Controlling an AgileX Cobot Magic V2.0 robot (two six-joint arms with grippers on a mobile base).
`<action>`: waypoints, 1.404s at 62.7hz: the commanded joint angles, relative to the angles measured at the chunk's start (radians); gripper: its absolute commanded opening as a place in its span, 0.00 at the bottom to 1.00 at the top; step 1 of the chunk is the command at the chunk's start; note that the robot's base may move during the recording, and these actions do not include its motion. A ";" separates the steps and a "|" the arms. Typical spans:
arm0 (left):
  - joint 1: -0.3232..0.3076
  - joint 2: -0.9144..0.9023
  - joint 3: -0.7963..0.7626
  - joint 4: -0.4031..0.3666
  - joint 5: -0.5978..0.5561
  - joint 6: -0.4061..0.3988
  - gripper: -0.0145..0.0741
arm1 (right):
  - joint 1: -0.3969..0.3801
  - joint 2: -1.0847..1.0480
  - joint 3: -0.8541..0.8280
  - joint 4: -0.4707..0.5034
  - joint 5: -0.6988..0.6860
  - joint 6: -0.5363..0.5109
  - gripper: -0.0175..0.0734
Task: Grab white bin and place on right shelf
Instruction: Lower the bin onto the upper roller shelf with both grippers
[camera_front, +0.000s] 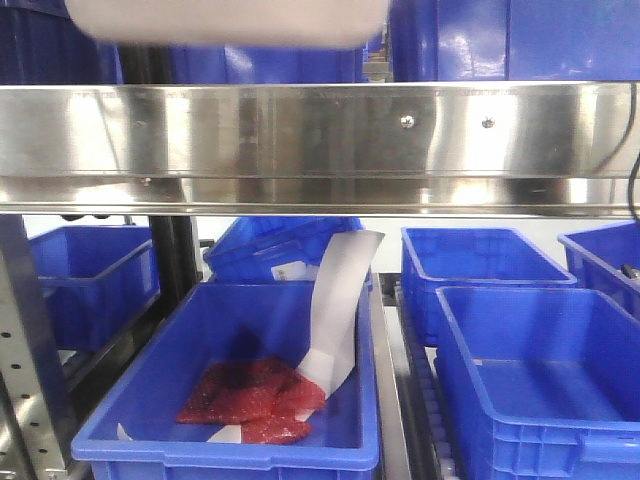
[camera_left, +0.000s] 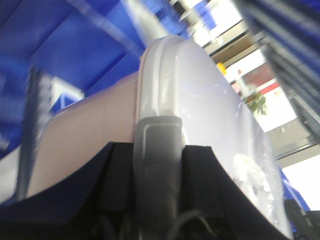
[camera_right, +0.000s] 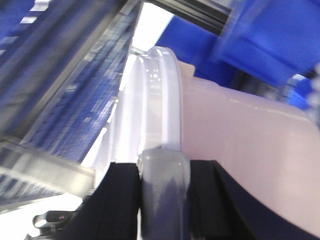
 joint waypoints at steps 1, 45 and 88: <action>-0.052 -0.025 -0.038 -0.096 0.181 0.016 0.06 | 0.060 -0.055 -0.050 0.147 0.219 -0.008 0.46; -0.051 -0.002 -0.038 0.090 0.171 0.018 0.69 | 0.059 -0.015 -0.050 -0.024 0.168 -0.035 0.89; 0.044 -0.014 -0.126 0.269 0.167 0.093 0.71 | -0.024 -0.015 -0.200 -0.433 0.114 -0.052 0.89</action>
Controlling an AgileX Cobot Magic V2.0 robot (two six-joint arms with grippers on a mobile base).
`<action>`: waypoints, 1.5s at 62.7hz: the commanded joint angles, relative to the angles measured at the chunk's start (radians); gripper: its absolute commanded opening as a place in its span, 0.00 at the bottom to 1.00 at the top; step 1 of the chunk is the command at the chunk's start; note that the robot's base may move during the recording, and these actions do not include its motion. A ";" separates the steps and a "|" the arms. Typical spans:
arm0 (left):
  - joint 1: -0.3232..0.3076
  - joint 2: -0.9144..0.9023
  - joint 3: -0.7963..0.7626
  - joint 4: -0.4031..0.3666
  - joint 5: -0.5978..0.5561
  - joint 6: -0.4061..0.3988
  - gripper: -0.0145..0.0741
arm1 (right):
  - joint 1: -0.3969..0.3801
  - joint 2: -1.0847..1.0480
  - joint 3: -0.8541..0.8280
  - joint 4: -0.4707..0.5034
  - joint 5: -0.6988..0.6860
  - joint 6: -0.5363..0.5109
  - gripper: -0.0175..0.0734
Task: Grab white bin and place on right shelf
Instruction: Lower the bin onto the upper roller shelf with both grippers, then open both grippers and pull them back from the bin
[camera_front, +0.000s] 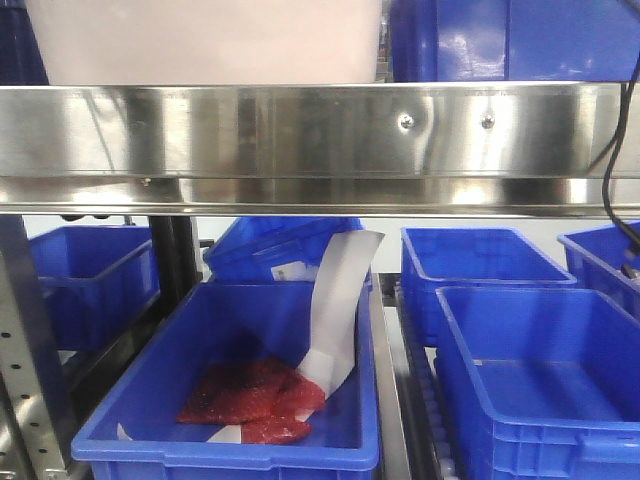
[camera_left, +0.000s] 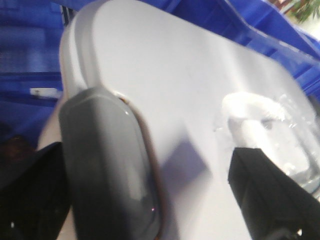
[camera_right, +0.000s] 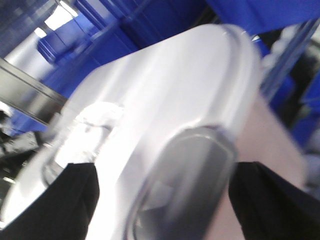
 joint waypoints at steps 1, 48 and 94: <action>0.005 -0.067 -0.063 -0.002 -0.015 0.007 0.71 | -0.015 -0.075 -0.068 -0.007 -0.005 -0.007 0.89; 0.009 -0.180 -0.101 0.124 0.120 0.007 0.39 | -0.041 -0.233 -0.084 -0.178 0.002 -0.007 0.48; 0.009 -0.293 -0.052 0.401 0.213 -0.044 0.03 | -0.041 -0.716 0.610 -0.515 -0.434 -0.005 0.27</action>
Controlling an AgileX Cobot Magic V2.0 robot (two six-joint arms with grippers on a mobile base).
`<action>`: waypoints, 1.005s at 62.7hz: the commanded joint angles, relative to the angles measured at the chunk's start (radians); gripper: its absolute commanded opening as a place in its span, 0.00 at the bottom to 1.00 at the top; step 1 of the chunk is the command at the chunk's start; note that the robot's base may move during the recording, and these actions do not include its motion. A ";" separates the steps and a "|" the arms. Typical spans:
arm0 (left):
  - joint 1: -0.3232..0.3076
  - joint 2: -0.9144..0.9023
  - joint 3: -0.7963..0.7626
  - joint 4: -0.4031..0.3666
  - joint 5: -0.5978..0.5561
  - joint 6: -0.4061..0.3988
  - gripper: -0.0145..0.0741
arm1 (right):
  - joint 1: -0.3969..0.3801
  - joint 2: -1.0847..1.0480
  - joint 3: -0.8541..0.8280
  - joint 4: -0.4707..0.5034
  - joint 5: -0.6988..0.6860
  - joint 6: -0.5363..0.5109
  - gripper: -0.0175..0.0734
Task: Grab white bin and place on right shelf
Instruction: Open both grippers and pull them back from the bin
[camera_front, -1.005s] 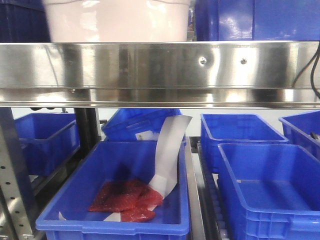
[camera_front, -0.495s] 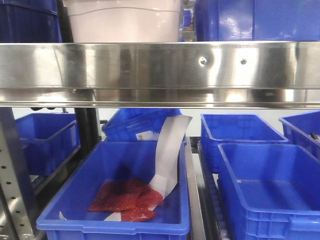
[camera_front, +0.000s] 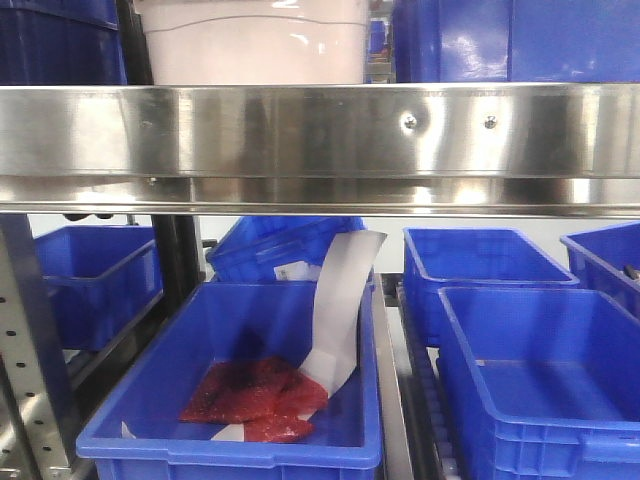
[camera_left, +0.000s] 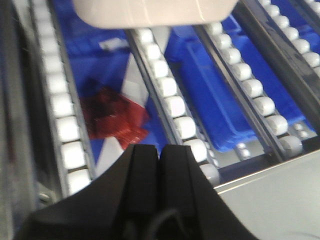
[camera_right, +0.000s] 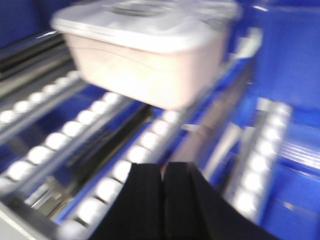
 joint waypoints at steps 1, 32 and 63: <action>0.000 -0.080 0.002 -0.024 -0.076 -0.013 0.03 | -0.003 -0.116 0.099 0.044 -0.196 -0.005 0.27; -0.139 -0.456 0.514 0.067 -0.552 0.055 0.03 | -0.003 -0.675 0.682 0.017 -0.487 -0.007 0.27; -0.272 -1.148 1.215 0.053 -0.935 0.173 0.03 | -0.003 -1.004 0.828 0.022 -0.440 -0.007 0.27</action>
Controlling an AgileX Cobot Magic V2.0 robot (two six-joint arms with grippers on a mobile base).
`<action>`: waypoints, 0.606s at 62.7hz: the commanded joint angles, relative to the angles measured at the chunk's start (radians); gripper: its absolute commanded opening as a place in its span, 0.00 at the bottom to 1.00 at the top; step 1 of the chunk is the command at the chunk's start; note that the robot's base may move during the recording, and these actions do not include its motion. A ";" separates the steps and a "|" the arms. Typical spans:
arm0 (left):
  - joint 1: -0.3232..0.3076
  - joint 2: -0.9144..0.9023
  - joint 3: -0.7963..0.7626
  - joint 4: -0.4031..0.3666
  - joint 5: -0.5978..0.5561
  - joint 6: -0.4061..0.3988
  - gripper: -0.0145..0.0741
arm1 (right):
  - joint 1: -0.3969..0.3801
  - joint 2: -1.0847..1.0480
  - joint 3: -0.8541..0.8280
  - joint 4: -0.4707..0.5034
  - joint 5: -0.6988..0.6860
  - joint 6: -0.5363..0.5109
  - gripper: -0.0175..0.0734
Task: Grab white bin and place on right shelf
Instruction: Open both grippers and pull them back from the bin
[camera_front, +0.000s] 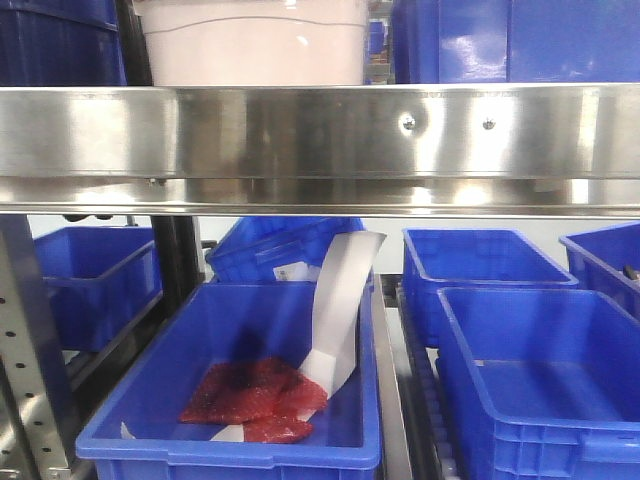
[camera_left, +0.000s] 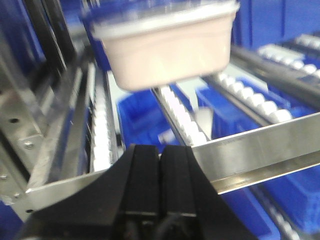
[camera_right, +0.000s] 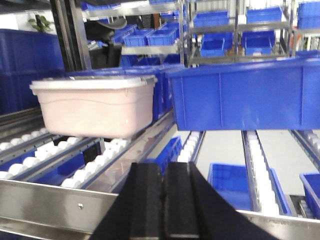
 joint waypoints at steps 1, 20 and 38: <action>-0.007 -0.106 0.041 -0.034 -0.100 0.008 0.03 | -0.003 0.003 -0.028 0.009 -0.059 -0.007 0.27; -0.007 -0.413 0.183 -0.040 -0.091 0.008 0.03 | -0.003 0.003 -0.028 0.010 -0.055 -0.007 0.27; -0.007 -0.427 0.198 -0.059 -0.089 0.008 0.03 | -0.003 0.003 -0.028 0.010 -0.055 -0.007 0.27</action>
